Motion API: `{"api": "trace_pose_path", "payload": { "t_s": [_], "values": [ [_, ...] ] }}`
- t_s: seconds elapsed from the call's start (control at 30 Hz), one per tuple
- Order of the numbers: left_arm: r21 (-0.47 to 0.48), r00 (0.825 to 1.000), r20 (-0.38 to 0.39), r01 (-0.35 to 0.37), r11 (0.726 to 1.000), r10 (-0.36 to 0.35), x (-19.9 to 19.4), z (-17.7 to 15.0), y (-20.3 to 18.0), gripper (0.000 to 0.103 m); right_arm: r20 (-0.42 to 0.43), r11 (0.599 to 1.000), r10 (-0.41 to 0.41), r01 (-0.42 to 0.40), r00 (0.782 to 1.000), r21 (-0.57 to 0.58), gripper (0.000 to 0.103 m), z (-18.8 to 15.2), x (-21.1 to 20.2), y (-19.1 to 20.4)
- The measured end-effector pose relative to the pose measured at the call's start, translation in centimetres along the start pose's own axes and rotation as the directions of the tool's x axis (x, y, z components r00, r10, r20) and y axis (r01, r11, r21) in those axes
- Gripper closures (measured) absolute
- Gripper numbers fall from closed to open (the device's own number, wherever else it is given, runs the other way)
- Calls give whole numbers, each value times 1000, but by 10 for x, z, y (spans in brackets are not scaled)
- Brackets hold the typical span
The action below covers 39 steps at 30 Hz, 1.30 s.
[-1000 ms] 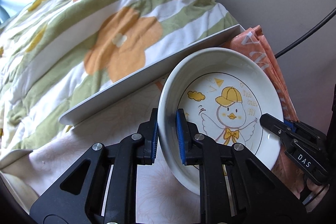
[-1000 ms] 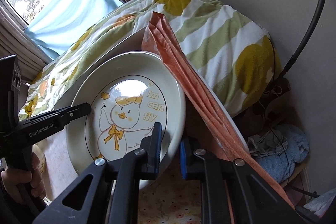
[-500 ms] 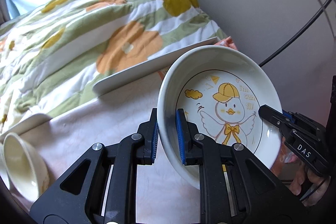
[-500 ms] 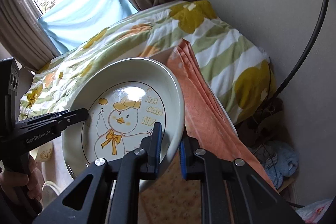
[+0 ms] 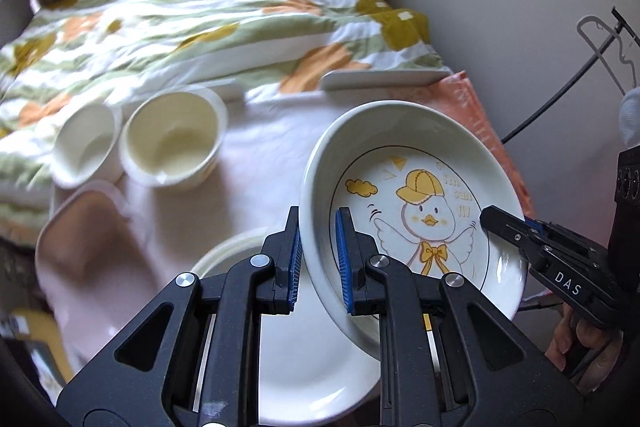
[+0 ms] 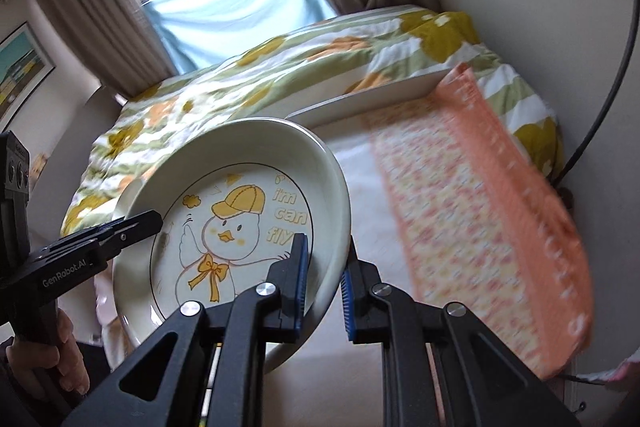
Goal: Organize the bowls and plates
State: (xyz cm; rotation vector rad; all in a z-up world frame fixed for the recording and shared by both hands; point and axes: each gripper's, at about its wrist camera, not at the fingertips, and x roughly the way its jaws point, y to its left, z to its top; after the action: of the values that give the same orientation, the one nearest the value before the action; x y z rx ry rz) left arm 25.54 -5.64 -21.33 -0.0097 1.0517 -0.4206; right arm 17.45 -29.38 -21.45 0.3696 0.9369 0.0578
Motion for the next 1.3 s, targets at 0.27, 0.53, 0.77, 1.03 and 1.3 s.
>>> {"api": "trace_pose_path", "payload": {
  "t_s": [0.27,0.53,0.77,1.03,1.3],
  "values": [
    [-164,997,-64,-53,985,43,-11,-76,55,89,-112,990,60,-74,992,-117,89,-52,23,52],
    [-259,993,-98,-89,962,66,5,-112,76,89,-183,961,62,-108,981,-254,89,-63,55,68],
    [-312,991,-112,-99,945,67,19,-119,78,89,-201,948,46,-107,978,-301,89,-67,66,69],
    [-290,990,-117,-114,950,83,28,-115,73,89,-202,949,37,-98,979,-300,89,-64,72,61],
    [-197,970,-148,-218,956,190,34,-108,64,89,-208,946,40,-104,977,-306,89,-64,74,62]
  ]
}}
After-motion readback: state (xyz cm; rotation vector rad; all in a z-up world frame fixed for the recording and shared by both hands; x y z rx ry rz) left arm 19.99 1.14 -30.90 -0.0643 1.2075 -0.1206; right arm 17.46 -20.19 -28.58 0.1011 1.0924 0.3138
